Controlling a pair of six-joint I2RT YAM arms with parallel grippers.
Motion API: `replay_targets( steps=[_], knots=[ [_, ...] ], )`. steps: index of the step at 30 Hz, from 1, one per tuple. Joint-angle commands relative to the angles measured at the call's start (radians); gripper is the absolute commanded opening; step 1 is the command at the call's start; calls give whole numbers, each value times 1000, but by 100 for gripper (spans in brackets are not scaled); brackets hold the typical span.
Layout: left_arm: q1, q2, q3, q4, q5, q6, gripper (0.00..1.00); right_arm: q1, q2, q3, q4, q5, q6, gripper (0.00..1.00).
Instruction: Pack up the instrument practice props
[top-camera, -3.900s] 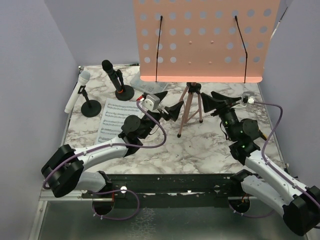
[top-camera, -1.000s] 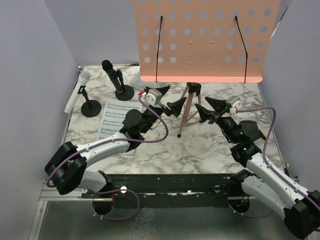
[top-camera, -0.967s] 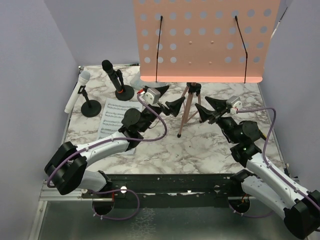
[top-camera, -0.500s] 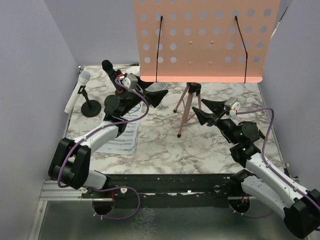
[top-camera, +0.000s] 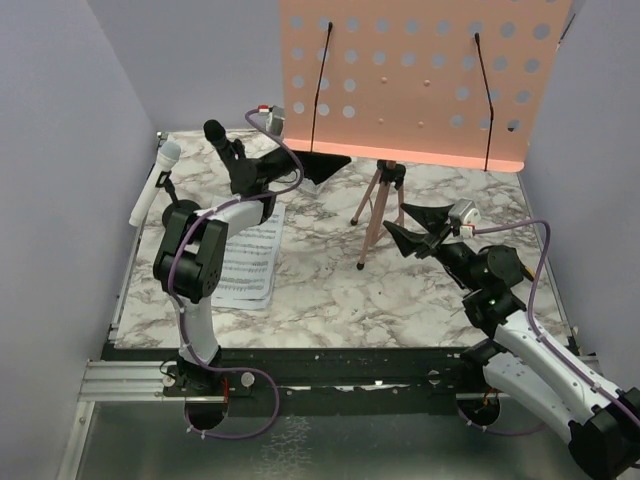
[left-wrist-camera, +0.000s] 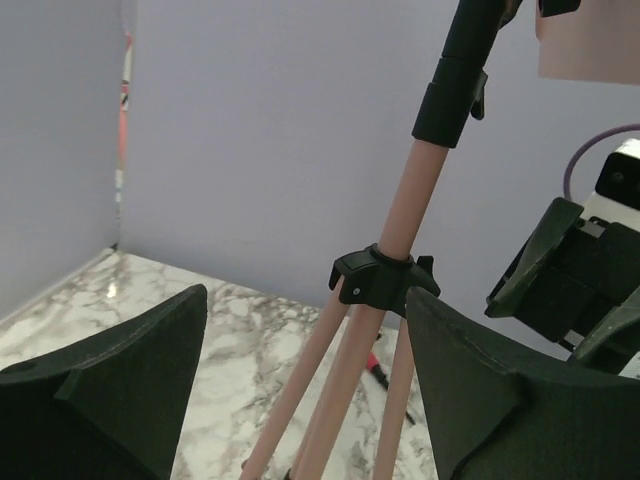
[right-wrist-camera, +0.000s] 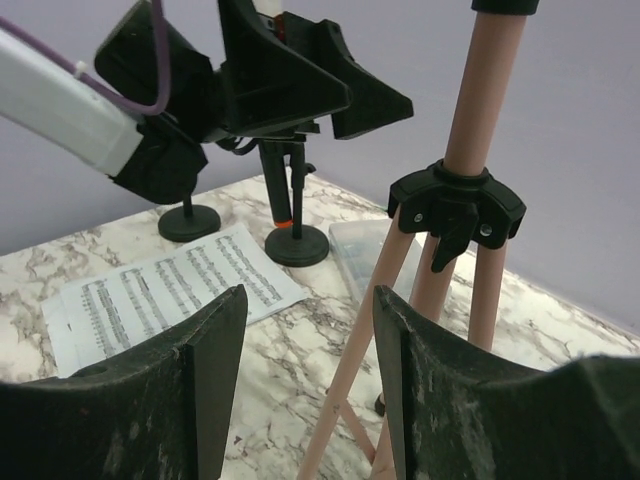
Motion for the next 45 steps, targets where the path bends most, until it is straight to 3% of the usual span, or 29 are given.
replay_targets(
  steps=[1, 8, 14, 18, 24, 30, 39, 45],
  knots=[
    [6, 100, 117, 295, 94, -306, 79, -2, -22, 8, -54, -25, -15, 58],
    [14, -8, -42, 259, 46, -180, 80, -1, -6, 20, -26, 37, -32, 58],
    [38, -24, -123, 275, 21, -187, 80, 13, 85, 19, 93, 161, -2, 58],
    [48, -63, -208, 266, 3, -148, 80, 53, 112, 14, 196, 249, -76, 58],
    [58, -112, -314, 234, -24, -100, 80, 53, 121, 69, 268, 274, -156, 61],
    [54, -153, -396, 219, -58, -67, 80, 54, 246, 154, 361, 263, -189, 61],
    [-16, -241, -496, 91, -125, 80, 80, 53, 414, 272, 451, 246, -211, 52],
    [-70, -284, -520, -14, -170, 190, 80, 53, 475, 272, 507, 307, -222, 37]
  ],
)
